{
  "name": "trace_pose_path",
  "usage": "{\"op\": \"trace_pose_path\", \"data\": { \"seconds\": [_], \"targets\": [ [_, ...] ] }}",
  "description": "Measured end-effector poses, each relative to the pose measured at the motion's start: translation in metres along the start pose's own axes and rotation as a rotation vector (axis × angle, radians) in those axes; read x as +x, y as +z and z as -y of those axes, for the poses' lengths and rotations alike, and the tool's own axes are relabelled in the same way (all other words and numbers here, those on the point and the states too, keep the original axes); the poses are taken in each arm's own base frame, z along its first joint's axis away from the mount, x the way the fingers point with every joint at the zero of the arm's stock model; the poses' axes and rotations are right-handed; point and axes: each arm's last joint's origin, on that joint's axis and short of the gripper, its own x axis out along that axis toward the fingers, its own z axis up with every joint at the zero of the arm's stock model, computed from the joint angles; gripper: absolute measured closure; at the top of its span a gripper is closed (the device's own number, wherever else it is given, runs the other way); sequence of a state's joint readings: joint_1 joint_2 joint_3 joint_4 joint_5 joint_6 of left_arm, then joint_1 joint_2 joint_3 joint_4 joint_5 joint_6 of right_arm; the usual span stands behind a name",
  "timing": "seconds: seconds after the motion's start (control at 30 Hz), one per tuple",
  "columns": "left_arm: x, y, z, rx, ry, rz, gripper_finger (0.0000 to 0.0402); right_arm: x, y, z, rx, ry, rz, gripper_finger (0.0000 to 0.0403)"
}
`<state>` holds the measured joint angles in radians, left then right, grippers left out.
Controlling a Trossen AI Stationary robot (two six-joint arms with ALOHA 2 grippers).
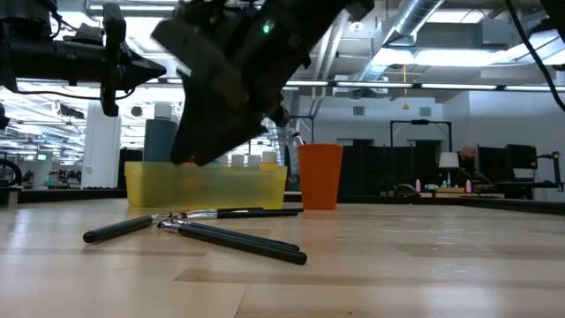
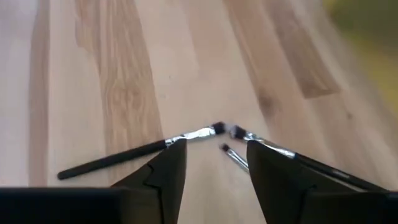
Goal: Pick & Place Paint Supplies
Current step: Put the silver paint brush into the orange cup
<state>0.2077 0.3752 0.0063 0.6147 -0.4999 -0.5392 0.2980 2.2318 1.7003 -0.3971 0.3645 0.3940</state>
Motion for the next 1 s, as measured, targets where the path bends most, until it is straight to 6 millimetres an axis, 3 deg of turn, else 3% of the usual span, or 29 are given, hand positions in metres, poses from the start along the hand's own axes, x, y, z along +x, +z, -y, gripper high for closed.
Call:
{"op": "trace_pose_path", "data": {
  "seconds": [0.27, 0.67, 1.0],
  "targets": [
    [0.000, 0.000, 0.000, 0.000, 0.000, 0.001, 0.0400, 0.017, -0.009, -0.005, 0.006, 0.010, -0.029, 0.0233],
    [0.000, 0.000, 0.000, 0.000, 0.000, 0.000, 0.0400, 0.014, -0.005, -0.011, 0.060, 0.042, 0.011, 0.0250],
    [0.000, 0.000, 0.000, 0.000, 0.000, 0.001, 0.0400, 0.043, -0.031, -0.021, 0.052, 0.039, -0.037, 0.0260]
  ]
}}
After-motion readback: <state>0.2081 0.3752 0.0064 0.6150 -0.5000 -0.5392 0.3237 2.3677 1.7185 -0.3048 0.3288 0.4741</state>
